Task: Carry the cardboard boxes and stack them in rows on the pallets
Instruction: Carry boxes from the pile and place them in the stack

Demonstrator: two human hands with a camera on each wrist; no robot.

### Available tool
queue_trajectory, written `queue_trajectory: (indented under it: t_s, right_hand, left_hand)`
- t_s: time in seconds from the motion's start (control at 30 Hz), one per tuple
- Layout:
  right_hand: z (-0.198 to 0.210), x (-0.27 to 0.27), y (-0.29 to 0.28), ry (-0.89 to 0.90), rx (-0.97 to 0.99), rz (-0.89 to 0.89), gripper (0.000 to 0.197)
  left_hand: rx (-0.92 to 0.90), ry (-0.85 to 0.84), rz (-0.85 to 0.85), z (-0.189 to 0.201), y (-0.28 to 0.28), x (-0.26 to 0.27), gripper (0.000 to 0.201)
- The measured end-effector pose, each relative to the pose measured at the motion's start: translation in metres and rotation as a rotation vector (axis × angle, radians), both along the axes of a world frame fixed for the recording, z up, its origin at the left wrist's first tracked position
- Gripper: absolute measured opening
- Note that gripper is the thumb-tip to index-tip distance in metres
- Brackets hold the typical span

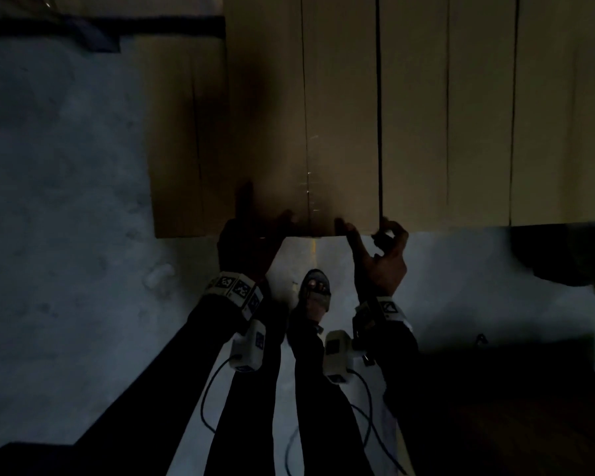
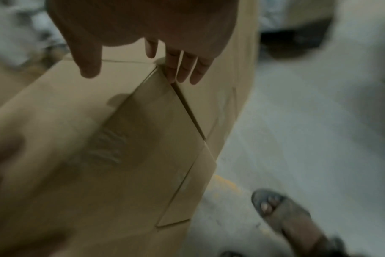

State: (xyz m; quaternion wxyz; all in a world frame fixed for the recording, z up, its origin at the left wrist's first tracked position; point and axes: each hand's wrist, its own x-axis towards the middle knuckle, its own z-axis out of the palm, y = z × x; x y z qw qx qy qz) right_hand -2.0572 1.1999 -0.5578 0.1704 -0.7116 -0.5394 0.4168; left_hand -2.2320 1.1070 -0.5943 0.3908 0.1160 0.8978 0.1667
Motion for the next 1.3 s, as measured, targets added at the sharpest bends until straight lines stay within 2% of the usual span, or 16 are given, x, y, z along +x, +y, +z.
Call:
queue_trajectory:
  t_s: [0.1,0.2,0.33,0.4,0.5,0.6,0.7,0.87,0.97,1.1,1.2,1.3]
  right_hand:
    - [-0.003,0.002,0.002,-0.018,0.063,0.105,0.068]
    - [-0.006,0.0,-0.005,-0.008,0.102,0.25,0.075]
    - [-0.013,-0.003,-0.011,-0.094,-0.017,0.451,0.093]
    - [-0.017,-0.005,-0.008,-0.186,-0.047,0.567,0.096]
    - [-0.023,-0.015,0.008,-0.231,-0.049,0.717,0.094]
    - [-0.028,-0.038,0.038,-0.253,-0.155,0.744,0.09]
    - [-0.035,-0.056,0.062,-0.243,-0.101,0.731,0.092]
    - [-0.028,-0.07,0.067,-0.314,-0.032,0.697,0.102]
    - [-0.009,-0.074,0.065,-0.335,0.05,0.692,0.106]
    - [0.034,-0.072,0.058,-0.363,0.076,0.741,0.112]
    - [0.088,-0.068,0.051,-0.349,0.164,0.752,0.118]
    - [0.164,-0.064,0.046,-0.292,0.288,0.747,0.119]
  left_hand:
    - [0.016,0.026,-0.031,0.022,0.003,-0.009,0.114]
    - [0.134,0.083,-0.03,0.018,-0.012,-0.022,0.12]
    - [0.108,0.046,-0.139,0.002,-0.034,-0.037,0.089]
    - [0.087,0.031,-0.166,-0.007,-0.042,-0.041,0.083]
    - [0.105,0.01,-0.227,-0.008,-0.043,-0.048,0.081]
    - [0.109,-0.017,-0.353,-0.002,-0.028,-0.064,0.089]
    - [0.082,0.082,-0.484,-0.005,-0.009,-0.08,0.099]
    - [0.102,0.183,-0.496,0.008,0.009,-0.082,0.114]
    - [0.041,0.324,-0.473,0.03,0.012,-0.079,0.114]
    - [0.042,0.351,-0.459,0.084,0.003,-0.078,0.117]
    - [0.09,0.372,-0.42,0.141,-0.005,-0.077,0.117]
    - [0.181,0.462,-0.406,0.209,-0.014,-0.072,0.116]
